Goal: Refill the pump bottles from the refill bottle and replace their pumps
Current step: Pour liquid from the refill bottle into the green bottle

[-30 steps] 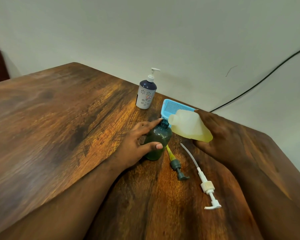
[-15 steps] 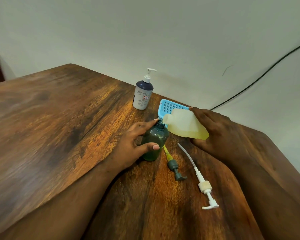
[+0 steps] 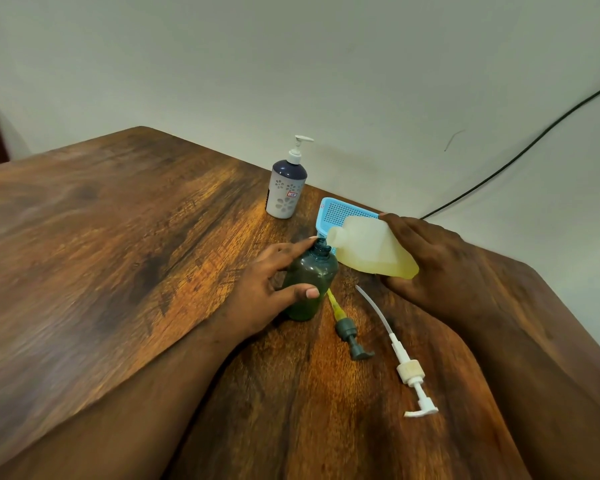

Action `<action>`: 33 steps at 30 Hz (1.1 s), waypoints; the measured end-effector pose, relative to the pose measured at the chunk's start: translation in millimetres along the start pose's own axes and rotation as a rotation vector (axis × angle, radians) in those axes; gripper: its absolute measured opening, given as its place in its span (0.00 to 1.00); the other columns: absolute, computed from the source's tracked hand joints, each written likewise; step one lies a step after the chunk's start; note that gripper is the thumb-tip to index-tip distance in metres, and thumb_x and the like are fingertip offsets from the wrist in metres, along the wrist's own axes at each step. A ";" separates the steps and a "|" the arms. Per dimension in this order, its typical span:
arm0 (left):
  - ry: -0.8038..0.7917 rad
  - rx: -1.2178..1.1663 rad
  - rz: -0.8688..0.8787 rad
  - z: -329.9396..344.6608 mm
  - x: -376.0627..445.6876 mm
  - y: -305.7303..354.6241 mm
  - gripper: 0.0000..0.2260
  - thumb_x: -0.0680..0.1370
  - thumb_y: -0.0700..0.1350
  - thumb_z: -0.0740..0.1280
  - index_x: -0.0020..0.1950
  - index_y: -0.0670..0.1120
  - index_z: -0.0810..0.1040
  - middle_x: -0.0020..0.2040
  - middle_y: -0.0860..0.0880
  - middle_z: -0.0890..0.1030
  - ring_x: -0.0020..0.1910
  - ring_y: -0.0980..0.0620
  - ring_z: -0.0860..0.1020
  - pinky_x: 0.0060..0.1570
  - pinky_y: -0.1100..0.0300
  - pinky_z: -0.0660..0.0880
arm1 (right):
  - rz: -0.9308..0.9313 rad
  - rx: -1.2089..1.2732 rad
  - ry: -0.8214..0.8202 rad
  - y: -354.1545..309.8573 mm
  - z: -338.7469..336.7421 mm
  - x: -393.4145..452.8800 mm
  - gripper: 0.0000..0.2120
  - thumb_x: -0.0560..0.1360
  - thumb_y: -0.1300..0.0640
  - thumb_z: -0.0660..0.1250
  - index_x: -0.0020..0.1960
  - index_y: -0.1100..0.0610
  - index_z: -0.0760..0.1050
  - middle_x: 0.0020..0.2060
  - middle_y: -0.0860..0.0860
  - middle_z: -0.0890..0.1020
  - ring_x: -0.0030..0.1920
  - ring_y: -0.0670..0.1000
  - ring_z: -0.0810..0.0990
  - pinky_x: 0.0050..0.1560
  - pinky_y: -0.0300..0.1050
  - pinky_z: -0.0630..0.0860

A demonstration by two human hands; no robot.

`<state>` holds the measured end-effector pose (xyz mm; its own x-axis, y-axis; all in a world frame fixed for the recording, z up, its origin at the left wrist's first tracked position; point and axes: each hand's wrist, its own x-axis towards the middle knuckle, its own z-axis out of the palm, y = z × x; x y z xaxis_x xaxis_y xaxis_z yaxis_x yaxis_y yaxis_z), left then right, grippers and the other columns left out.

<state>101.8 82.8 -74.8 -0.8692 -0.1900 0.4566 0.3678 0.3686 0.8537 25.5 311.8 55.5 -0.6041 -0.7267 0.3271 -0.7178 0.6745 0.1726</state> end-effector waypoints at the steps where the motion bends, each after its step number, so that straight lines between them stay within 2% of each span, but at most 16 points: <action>1: 0.000 0.002 0.001 0.1 0.1 -0.6 0.31 0.68 0.64 0.69 0.70 0.70 0.65 0.68 0.52 0.72 0.65 0.62 0.70 0.53 0.75 0.70 | 0.002 -0.003 -0.005 -0.1 0.1 0.0 0.39 0.73 0.43 0.69 0.77 0.50 0.54 0.74 0.52 0.66 0.71 0.54 0.67 0.68 0.50 0.67; 8: 0.013 0.014 0.022 0.4 1.6 -3.4 0.32 0.68 0.62 0.70 0.71 0.67 0.66 0.69 0.51 0.73 0.66 0.59 0.71 0.53 0.79 0.69 | -0.008 -0.018 0.025 -2.3 -1.6 -1.9 0.38 0.72 0.45 0.71 0.76 0.52 0.58 0.71 0.53 0.70 0.68 0.56 0.71 0.64 0.50 0.71; 14: 0.004 0.023 0.016 -1.2 0.4 2.8 0.32 0.68 0.62 0.70 0.71 0.65 0.65 0.68 0.53 0.72 0.62 0.73 0.67 0.53 0.82 0.67 | -0.021 0.007 0.053 -2.9 -1.0 -3.2 0.36 0.72 0.48 0.72 0.75 0.55 0.63 0.68 0.56 0.74 0.65 0.57 0.74 0.62 0.50 0.71; 21: 0.005 0.026 0.007 -0.5 -1.3 7.3 0.31 0.70 0.56 0.73 0.71 0.66 0.66 0.66 0.57 0.72 0.63 0.69 0.69 0.55 0.77 0.70 | -0.004 -0.014 0.056 -2.2 -0.7 -5.4 0.37 0.71 0.46 0.72 0.75 0.55 0.63 0.67 0.57 0.75 0.63 0.59 0.75 0.60 0.54 0.73; 25: -0.002 0.000 -0.005 0.2 -2.3 6.1 0.33 0.69 0.60 0.73 0.72 0.64 0.67 0.68 0.57 0.71 0.64 0.65 0.71 0.54 0.74 0.72 | 0.010 0.009 0.046 0.3 5.1 -4.7 0.38 0.70 0.46 0.73 0.75 0.56 0.62 0.68 0.58 0.73 0.65 0.60 0.74 0.62 0.61 0.73; 33: 0.006 -0.005 0.014 0.8 -2.0 8.7 0.30 0.69 0.60 0.72 0.68 0.71 0.66 0.68 0.56 0.71 0.63 0.71 0.70 0.52 0.79 0.70 | 0.022 0.013 0.038 3.7 10.7 -3.6 0.39 0.71 0.44 0.71 0.76 0.53 0.59 0.71 0.56 0.71 0.68 0.59 0.70 0.66 0.61 0.69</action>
<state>106.4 87.2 -68.5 -0.8619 -0.1899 0.4702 0.3820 0.3665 0.8484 21.3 315.5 45.0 -0.6064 -0.7062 0.3656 -0.7093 0.6882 0.1529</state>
